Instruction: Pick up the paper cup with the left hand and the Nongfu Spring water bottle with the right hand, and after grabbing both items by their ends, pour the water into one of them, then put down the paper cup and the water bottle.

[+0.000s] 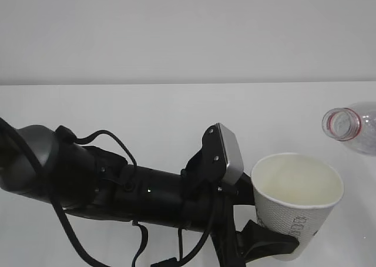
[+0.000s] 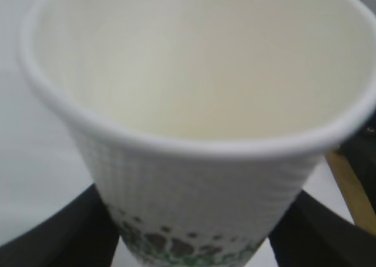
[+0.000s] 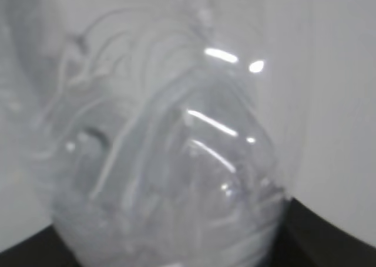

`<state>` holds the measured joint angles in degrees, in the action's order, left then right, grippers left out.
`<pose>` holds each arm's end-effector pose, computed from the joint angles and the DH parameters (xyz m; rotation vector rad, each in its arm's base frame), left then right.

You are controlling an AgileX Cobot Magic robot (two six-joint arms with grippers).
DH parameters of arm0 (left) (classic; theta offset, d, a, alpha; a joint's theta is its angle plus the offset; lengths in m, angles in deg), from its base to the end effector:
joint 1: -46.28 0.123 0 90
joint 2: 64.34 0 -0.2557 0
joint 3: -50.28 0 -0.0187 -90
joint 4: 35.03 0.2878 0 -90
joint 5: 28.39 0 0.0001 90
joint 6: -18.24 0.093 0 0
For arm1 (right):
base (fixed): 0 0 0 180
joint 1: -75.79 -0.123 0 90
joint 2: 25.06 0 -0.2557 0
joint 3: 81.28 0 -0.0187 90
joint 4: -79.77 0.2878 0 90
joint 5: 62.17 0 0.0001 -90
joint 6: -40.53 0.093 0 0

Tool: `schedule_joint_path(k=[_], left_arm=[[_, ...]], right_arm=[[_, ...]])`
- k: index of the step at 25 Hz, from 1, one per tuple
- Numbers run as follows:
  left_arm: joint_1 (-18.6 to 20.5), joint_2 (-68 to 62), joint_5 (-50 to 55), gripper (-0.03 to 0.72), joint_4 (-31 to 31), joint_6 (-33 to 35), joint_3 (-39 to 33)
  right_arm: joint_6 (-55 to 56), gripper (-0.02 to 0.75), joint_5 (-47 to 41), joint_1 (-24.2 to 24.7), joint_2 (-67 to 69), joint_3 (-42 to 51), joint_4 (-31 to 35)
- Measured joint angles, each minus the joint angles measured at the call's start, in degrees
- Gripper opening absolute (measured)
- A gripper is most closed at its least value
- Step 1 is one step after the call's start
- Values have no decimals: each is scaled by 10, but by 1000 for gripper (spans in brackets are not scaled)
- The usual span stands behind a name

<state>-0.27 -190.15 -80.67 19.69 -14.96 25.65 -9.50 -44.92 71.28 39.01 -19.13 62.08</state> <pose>0.2129 -0.3120 0.0606 1.3367 1.5621 -1.1253 0.2172 0.0255 0.1666 -1.1995 1.5599 -0.6415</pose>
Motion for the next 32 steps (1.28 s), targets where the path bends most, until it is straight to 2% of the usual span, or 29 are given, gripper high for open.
schedule_joint_path(k=[21, 32], left_arm=[[0, 0, 3, 534, 1, 0, 0], [0, 0, 3, 534, 1, 0, 0]], right_arm=[[-70, 422, 0, 0, 0, 0, 0], [-102, 422, 28, 0, 0, 0, 3]])
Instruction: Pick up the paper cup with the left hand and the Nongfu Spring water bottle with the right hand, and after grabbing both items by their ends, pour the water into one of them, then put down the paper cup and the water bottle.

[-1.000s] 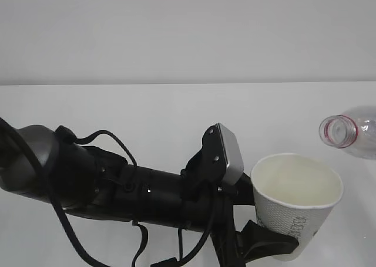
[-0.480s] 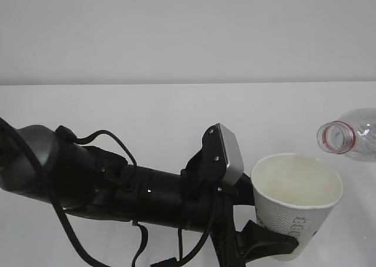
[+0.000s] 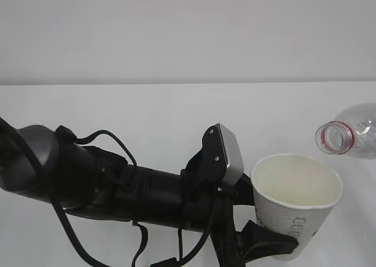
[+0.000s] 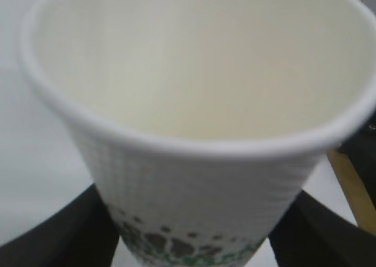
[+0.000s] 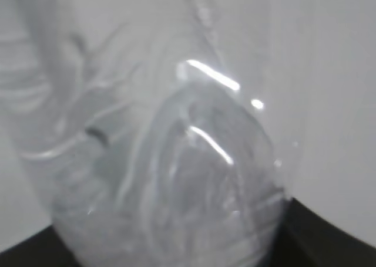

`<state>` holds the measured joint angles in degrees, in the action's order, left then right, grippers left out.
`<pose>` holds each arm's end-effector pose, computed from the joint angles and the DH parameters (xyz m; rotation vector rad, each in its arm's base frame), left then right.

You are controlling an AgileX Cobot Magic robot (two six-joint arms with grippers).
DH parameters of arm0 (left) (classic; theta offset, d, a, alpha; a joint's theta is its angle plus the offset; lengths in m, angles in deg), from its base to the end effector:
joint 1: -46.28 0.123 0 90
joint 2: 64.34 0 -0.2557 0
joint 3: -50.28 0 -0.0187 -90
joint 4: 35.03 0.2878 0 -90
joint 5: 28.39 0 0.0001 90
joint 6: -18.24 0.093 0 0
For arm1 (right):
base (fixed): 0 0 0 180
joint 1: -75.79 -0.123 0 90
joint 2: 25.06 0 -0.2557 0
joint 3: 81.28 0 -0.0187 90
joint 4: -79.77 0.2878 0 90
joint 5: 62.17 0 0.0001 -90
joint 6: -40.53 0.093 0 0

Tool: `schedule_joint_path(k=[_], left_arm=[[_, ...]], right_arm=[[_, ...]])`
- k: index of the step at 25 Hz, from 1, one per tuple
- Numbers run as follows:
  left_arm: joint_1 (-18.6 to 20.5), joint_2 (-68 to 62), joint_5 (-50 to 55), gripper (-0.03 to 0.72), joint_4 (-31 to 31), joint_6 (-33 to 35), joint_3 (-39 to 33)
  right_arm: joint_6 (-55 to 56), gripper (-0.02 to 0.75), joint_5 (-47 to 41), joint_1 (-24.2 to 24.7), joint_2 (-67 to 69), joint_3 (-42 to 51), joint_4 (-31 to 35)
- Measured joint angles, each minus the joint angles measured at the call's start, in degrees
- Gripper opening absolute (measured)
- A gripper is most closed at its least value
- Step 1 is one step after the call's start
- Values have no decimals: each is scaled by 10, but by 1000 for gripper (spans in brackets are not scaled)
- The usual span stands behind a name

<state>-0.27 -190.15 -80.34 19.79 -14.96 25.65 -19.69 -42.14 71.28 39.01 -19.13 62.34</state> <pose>0.2130 -0.3118 0.0601 1.3402 1.5660 -1.1200 0.2184 0.0268 0.1708 -1.3170 1.4242 -0.7633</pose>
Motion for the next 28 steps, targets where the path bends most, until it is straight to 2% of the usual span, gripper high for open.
schedule_joint_path(k=[28], left_arm=[[0, 0, 2, 534, 0, 0, 0]], right_arm=[[-63, 422, 88, 0, 37, 0, 45]])
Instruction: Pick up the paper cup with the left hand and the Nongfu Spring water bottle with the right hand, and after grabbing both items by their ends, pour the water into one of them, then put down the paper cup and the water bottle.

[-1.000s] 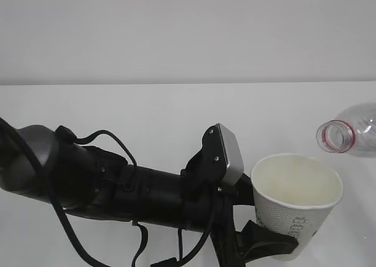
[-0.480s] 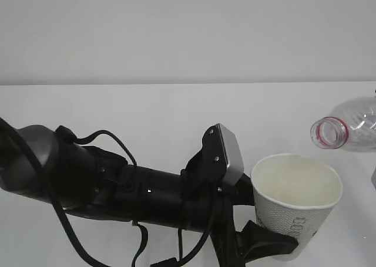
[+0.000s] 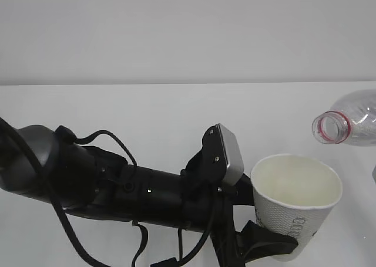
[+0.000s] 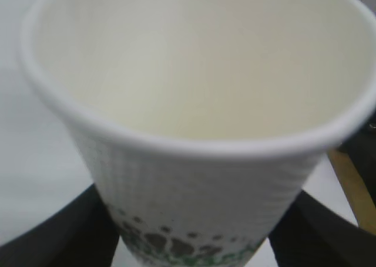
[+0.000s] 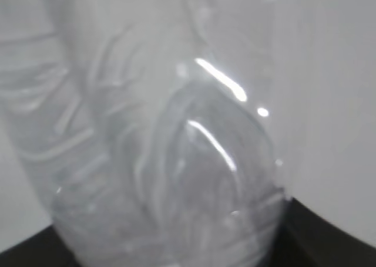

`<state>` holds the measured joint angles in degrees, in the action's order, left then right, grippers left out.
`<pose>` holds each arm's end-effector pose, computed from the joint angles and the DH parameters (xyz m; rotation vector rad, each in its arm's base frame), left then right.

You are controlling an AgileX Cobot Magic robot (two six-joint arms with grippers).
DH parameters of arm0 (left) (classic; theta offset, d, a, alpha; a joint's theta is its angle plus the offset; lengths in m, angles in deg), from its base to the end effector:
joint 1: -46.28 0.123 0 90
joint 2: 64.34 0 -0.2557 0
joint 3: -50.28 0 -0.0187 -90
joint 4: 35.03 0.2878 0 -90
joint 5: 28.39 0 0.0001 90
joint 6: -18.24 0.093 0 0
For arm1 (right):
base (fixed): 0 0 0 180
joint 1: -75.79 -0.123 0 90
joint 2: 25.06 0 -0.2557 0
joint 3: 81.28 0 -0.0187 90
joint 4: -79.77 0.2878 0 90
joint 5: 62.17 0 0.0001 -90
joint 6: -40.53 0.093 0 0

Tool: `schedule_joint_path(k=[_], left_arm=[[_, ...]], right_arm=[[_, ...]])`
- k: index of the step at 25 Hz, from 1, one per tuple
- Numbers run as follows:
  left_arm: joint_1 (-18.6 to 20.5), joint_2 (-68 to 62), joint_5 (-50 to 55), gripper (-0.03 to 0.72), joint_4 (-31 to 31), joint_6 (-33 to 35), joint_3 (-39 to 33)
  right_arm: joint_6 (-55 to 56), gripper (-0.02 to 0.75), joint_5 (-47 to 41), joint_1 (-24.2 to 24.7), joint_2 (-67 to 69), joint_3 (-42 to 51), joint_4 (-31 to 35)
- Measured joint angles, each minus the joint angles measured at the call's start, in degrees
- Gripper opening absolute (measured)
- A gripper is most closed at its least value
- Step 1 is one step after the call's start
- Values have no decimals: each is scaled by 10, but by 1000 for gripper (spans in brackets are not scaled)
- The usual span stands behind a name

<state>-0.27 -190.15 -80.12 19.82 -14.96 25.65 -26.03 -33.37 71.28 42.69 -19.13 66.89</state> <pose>0.2131 -0.3117 0.0598 1.3419 1.5688 -1.1164 0.2250 0.0277 0.1705 -1.2785 1.3375 -0.8192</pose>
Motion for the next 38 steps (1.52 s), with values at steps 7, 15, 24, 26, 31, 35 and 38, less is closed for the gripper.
schedule_joint_path(k=[7, 15, 24, 26, 31, 35, 38], left_arm=[[0, 0, 0, 534, 1, 0, 0], [0, 0, 0, 534, 1, 0, 0], [0, 0, 0, 534, 1, 0, 0], [0, 0, 0, 534, 1, 0, 0], [0, 0, 0, 534, 1, 0, 0], [0, 0, 0, 547, 1, 0, 0], [0, 0, 0, 536, 1, 0, 0]], right_arm=[[-22, 422, 13, 0, 0, 0, 3], [-35, 422, 17, 0, 0, 0, 9], [-51, 422, 18, 0, 0, 0, 13], [-55, 422, 18, 0, 0, 0, 13], [-61, 422, 18, 0, 0, 0, 13], [-63, 422, 18, 0, 0, 0, 13], [-64, 422, 22, 0, 0, 0, 13]])
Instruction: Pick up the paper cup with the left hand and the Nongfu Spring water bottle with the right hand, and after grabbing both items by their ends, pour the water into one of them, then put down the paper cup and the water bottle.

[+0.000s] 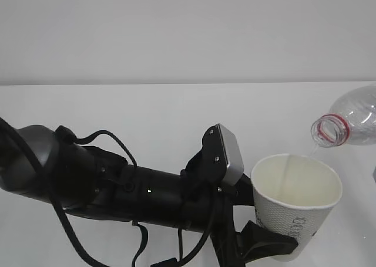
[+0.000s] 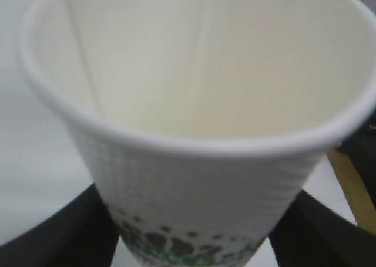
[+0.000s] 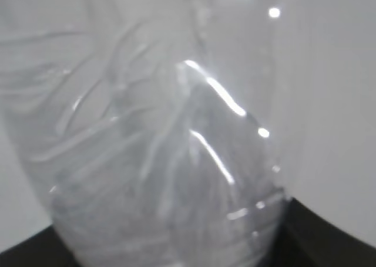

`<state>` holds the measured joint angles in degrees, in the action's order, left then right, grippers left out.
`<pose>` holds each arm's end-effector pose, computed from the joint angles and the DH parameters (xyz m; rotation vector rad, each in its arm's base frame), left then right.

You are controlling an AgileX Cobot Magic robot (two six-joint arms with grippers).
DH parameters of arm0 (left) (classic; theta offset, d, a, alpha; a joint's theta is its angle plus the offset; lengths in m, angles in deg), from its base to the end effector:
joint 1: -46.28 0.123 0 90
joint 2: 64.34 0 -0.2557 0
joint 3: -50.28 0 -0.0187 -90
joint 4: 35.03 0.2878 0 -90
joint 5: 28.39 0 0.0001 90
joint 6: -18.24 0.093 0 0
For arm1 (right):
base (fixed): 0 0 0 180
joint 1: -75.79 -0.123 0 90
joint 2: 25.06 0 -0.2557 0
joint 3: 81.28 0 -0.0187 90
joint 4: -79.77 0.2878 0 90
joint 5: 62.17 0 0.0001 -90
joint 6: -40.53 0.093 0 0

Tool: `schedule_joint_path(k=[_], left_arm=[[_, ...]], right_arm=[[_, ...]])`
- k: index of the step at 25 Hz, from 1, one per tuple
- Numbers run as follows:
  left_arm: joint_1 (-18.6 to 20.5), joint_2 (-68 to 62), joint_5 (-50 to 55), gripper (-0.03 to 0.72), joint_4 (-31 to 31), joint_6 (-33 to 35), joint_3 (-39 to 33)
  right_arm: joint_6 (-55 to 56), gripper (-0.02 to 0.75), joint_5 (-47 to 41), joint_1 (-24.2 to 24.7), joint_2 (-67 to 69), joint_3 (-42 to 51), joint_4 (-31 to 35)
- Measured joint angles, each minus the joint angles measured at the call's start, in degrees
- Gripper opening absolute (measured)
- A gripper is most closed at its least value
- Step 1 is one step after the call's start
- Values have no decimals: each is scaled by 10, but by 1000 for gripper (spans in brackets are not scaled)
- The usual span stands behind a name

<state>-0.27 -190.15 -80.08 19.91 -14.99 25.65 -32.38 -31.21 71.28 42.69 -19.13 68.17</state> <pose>0.2130 -0.3117 0.0597 1.3436 1.5691 -1.1161 0.2257 0.0274 0.1741 -1.3172 1.2624 -0.9025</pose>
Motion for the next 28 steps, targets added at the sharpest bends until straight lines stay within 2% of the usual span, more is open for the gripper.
schedule_joint_path(k=[15, 28], left_arm=[[0, 0, 0, 550, 0, 0, 0], [0, 0, -9, 519, 0, -1, 0]], right_arm=[[0, 422, 0, 0, 0, 0, 0], [-2, 422, 4, 0, 0, 0, 0]])
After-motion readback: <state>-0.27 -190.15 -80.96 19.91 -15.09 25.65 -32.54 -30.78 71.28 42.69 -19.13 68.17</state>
